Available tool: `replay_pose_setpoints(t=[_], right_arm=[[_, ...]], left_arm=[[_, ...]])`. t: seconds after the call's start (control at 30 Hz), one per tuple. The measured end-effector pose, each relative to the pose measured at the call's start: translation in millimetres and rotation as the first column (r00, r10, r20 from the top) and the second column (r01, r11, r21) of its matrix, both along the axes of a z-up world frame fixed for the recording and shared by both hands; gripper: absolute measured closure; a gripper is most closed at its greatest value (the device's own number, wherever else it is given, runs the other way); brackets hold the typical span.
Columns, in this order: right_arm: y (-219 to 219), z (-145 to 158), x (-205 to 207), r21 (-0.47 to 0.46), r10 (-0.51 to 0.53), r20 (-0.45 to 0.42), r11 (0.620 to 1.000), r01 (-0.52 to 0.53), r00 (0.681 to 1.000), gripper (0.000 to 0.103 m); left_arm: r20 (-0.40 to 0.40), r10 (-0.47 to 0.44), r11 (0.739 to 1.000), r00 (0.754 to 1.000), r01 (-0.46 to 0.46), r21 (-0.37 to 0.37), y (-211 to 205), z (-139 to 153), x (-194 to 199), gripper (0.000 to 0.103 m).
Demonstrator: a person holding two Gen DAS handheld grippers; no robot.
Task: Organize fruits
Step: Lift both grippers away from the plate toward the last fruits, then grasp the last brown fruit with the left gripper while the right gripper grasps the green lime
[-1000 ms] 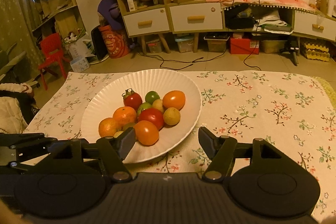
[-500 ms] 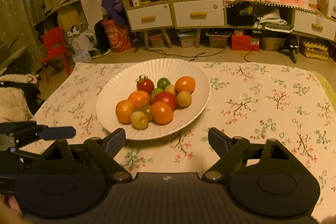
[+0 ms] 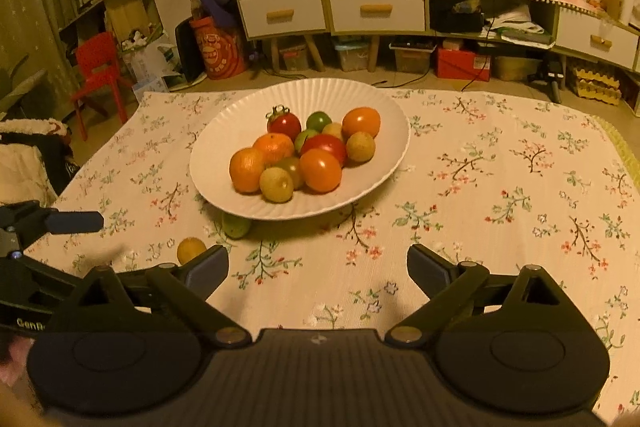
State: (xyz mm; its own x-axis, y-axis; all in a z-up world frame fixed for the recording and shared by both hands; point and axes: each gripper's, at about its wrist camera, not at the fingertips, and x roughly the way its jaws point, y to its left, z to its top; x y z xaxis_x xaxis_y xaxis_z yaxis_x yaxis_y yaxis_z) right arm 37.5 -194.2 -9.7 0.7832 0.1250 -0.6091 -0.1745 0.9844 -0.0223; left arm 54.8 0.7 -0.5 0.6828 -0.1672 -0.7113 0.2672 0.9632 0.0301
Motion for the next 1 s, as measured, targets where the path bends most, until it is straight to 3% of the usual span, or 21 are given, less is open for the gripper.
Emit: replay_pose_setpoints(t=[0.2,0.53,0.63,0.73,0.9,1.0], right_arm=[[5,-14,0,-0.044,0.0,-0.003,0.999,0.0,1.0,0.004],[9,-33,9,-0.075,0.014,-0.019,0.997,-0.016,1.0,0.004],[9,-35,11,-0.078,0.022,-0.009,0.997,-0.022,1.0,0.004],[6,-36,14,-0.064,0.015,0.004,0.998,-0.015,1.0,0.004],[5,-36,17,-0.047,0.023,0.015,0.999,-0.022,1.0,0.004],[6,-36,15,-0.043,0.025,0.02,0.999,-0.024,0.999,0.005]], left_arm=[[-0.012,-0.007,1.0,1.0,0.007,0.014,4,-19,3,0.005],[-0.007,-0.05,0.998,0.999,0.05,-0.032,3,-39,6,0.008],[0.021,-0.069,0.996,0.997,0.07,-0.048,2,-38,7,0.018],[0.047,-0.092,0.993,0.995,0.095,-0.076,1,-37,7,0.035],[0.063,-0.111,0.985,0.992,0.119,-0.126,0,-35,10,0.071],[0.056,-0.1,0.982,0.993,0.108,-0.156,2,-35,11,0.078]])
